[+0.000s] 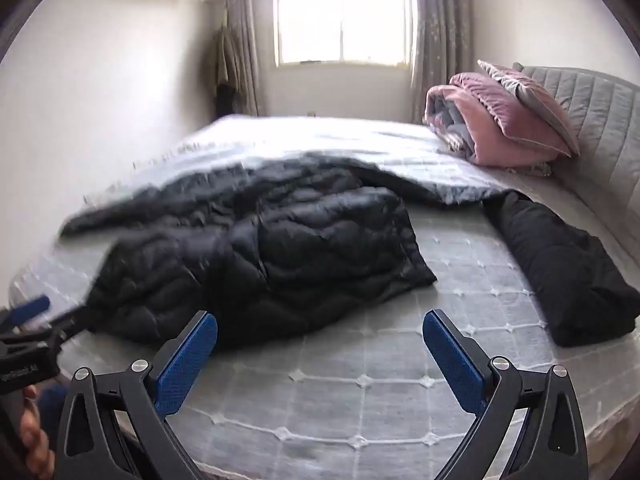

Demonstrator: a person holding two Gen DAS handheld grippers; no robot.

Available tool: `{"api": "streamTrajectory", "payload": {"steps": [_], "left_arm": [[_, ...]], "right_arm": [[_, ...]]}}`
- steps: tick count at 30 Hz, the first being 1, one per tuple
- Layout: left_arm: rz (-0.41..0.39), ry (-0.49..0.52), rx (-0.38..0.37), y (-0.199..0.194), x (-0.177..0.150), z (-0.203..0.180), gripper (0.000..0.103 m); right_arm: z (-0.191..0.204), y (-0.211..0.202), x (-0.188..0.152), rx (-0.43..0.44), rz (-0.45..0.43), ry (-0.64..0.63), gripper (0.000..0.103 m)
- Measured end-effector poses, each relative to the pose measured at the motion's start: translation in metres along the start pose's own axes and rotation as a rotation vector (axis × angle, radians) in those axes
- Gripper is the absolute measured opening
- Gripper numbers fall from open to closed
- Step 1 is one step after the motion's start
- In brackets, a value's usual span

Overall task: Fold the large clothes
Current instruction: 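Move both grippers open toward the black puffer jacket on the bed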

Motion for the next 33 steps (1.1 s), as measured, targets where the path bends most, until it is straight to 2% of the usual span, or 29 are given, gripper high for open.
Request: {"api": "streamTrajectory", "payload": {"steps": [2,5,6,11,24,33], "left_arm": [[-0.012,-0.034,-0.033,0.003,0.001,0.009,0.103],[-0.003,-0.111,-0.005,0.006,0.003,0.023,0.103],[-0.006,-0.115,0.004,0.005,0.003,0.025,0.103],[-0.007,-0.082,0.094,0.006,0.004,0.030,0.103],[0.060,-0.089,0.115,0.024,-0.003,0.040,0.103],[0.103,-0.118,0.123,0.040,-0.006,0.055,0.103]], "right_arm": [[0.002,-0.002,0.000,0.044,-0.052,-0.001,0.103],[0.003,0.012,0.001,0.005,0.026,-0.009,0.103],[0.003,0.013,0.001,0.002,0.025,-0.008,0.103],[0.006,0.021,-0.006,0.003,0.042,-0.003,0.103],[-0.005,0.035,-0.010,-0.006,0.071,0.037,0.103],[-0.014,0.054,-0.010,-0.049,0.120,0.033,0.103]]}}
Point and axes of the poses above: each gripper's, at about its wrist camera, not at the fingertips, and y roughly the way its jaws point, z to its left, x to its top, the point moved 7 cm from there along y, roughly the way its jaws point, and after that the axes turned 13 degrees about z, right-handed, at the moved point
